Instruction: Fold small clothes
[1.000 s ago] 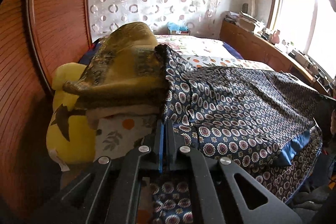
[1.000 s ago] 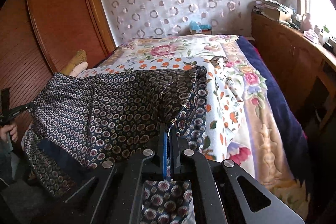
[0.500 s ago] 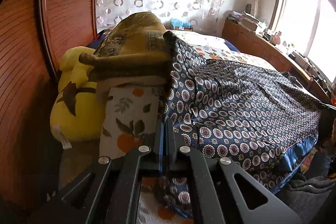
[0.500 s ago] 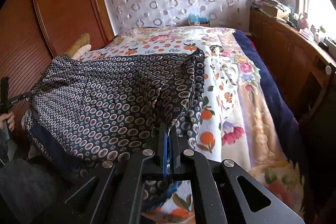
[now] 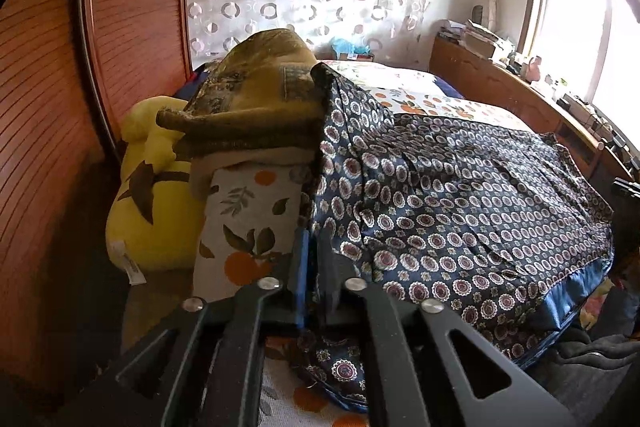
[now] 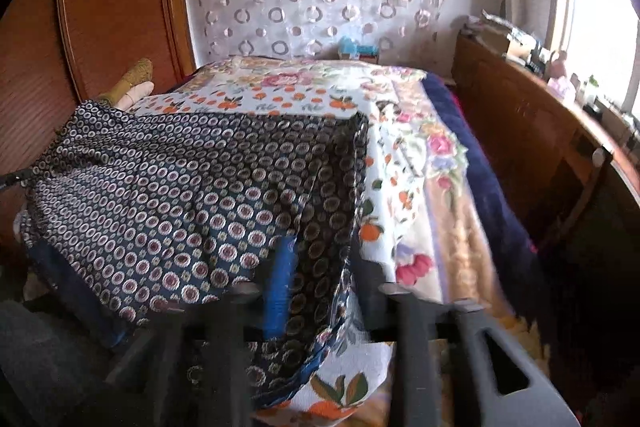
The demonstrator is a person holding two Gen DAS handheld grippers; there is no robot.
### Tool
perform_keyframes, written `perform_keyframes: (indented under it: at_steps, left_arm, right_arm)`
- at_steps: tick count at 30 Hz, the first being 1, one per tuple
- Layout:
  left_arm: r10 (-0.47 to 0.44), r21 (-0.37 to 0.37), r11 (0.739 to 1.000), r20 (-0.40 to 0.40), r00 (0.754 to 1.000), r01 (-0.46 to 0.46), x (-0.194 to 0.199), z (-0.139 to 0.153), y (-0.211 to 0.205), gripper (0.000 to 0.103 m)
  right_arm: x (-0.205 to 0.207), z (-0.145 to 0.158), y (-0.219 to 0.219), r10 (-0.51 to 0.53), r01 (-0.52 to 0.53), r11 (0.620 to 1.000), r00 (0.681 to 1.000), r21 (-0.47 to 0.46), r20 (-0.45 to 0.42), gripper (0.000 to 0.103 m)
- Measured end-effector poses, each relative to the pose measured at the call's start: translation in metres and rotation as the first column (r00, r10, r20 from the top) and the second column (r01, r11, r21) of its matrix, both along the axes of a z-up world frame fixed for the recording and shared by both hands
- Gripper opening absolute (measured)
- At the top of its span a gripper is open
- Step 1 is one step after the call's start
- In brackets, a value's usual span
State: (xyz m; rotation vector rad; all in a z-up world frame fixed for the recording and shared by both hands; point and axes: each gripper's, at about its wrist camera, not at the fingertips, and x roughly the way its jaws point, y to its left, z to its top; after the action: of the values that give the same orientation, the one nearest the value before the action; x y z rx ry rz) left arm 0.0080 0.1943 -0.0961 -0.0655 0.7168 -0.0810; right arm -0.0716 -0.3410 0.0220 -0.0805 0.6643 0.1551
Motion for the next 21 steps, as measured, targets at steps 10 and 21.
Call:
perform_keyframes:
  at_steps: [10,21]
  left_arm:
    - [0.004,-0.006,1.000,-0.031,1.000,-0.004,0.000,-0.013,-0.002,0.054]
    - [0.029,0.005,1.000,-0.081,0.996,-0.029,-0.011,-0.033,-0.001,0.054]
  right_arm:
    - [0.034,-0.034,0.054,0.100,-0.100,0.995,0.994,-0.003,-0.032,0.054]
    - [0.079,-0.072,0.097,0.154,-0.157,0.987,0.984,-0.019,-0.087,0.054]
